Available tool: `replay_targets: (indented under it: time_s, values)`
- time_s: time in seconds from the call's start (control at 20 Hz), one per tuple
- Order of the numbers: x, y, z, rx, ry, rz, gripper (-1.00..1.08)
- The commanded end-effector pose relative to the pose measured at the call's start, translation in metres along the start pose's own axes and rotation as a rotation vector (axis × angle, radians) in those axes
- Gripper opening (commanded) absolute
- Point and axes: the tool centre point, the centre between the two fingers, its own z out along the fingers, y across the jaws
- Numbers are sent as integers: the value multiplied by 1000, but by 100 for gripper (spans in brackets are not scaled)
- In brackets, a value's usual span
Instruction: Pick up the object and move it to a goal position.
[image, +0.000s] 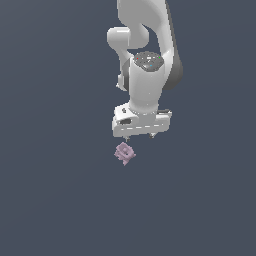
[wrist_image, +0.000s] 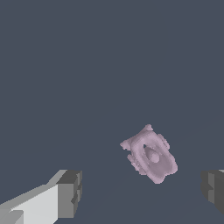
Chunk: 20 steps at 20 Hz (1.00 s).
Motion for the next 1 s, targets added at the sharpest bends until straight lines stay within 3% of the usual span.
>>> replay_targets:
  time_s: [0.0, 0.95]
  values:
    - [-1, 2, 4, 0, -2, -21, 100]
    - [-18, 38, 66, 14, -38, -396, 100]
